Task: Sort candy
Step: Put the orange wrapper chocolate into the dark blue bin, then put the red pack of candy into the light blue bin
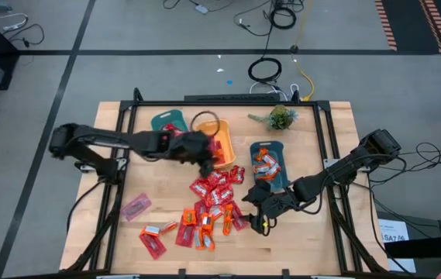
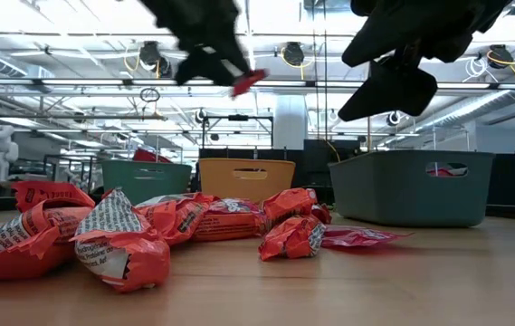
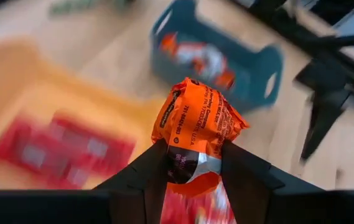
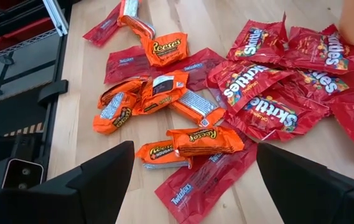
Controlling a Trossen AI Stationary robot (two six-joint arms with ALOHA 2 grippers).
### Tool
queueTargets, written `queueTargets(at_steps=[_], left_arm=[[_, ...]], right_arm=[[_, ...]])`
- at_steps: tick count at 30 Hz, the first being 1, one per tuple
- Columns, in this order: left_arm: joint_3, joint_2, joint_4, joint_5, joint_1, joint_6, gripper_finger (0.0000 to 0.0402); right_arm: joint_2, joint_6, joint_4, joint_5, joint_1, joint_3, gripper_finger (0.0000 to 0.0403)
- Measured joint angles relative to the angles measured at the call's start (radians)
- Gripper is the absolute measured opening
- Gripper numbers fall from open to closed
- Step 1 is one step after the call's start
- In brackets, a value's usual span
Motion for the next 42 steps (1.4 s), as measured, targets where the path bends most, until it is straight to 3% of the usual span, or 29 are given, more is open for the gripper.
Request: queueTargets(at_steps=[9, 17, 22, 28, 37, 42], left_arm=[[0.281, 0.306, 0.212, 0.020, 0.014, 0.332, 0.0148], [0.507, 0.563, 0.302, 0.014, 0.060, 0.329, 0.0148], [0.591, 0.676, 0.308, 0.073, 0.085, 0.280, 0.0148], [0.609, 0.741, 0.301, 0.140, 0.114, 0.228, 0.0159], [0.609, 0.742, 0.261, 0.175, 0.120, 0.236, 0.0258], [0.609, 0.712, 0.200, 0.175, 0.126, 0.238, 0.0280]], right_arm=[[0.000, 0.000, -0.001, 0.000, 0.000, 0.000, 0.0332], [0.000, 0.000, -0.002, -0.070, 0.001, 0.000, 0.0332], [0.000, 0.006, -0.002, -0.083, 0.004, 0.000, 0.0332], [0.000, 0.006, -0.004, -0.083, 0.006, 0.000, 0.0332], [0.000, 0.004, -0.008, -0.083, 0.008, 0.000, 0.0332], [0.000, 0.004, -0.009, -0.083, 0.008, 0.000, 0.0332]])
